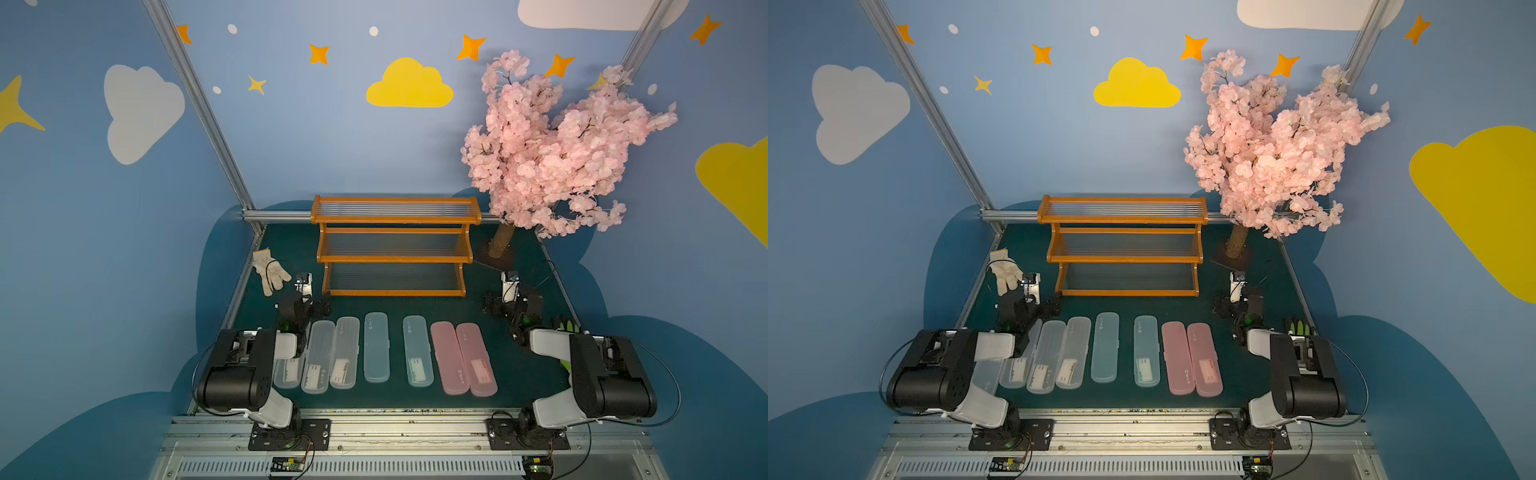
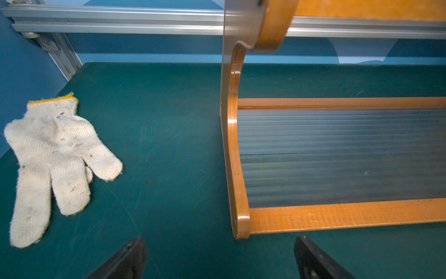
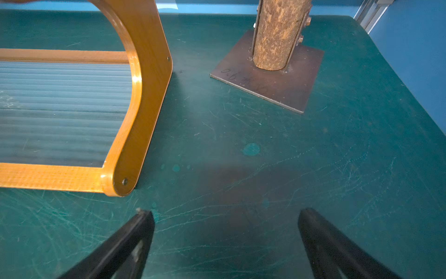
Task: Place the pencil cases on the shelf according to color
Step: Pick up the pencil case from the center of the board.
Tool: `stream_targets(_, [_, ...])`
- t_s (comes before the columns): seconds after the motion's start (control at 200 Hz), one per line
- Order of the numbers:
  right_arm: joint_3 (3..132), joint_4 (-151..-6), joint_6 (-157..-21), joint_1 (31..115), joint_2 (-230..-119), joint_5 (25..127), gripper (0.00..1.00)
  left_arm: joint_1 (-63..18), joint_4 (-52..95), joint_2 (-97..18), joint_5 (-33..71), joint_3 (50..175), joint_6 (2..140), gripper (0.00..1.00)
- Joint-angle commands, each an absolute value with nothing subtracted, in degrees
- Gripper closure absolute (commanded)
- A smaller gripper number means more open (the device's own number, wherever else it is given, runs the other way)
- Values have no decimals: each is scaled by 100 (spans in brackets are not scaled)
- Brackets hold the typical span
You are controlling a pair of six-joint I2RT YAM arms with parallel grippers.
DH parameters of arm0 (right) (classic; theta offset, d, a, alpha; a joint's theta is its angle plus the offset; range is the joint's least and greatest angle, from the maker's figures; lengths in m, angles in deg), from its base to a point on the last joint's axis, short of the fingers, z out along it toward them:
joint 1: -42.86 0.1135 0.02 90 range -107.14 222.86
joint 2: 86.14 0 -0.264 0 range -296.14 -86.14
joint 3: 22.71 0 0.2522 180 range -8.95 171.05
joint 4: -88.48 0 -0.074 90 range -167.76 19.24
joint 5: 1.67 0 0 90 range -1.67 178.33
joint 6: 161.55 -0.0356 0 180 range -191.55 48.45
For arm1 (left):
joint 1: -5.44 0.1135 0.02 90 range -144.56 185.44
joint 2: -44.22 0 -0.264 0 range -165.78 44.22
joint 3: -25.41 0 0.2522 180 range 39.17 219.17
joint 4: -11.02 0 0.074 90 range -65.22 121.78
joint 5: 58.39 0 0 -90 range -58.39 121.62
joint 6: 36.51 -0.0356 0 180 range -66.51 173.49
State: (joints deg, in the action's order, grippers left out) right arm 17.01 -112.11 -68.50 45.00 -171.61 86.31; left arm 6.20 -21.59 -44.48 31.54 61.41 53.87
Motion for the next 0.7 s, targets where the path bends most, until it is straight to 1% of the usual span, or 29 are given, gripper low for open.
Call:
stream_targets(0.0, [1828, -11133, -6808, 4525, -17056, 8666, 1, 636, -2161, -4393, 3115, 6220, 5349, 0])
stream_targets(0.696, [1813, -11141, -6819, 4499, -17044, 8610, 1, 766, -2176, -4353, 2801, 6211, 5359, 0])
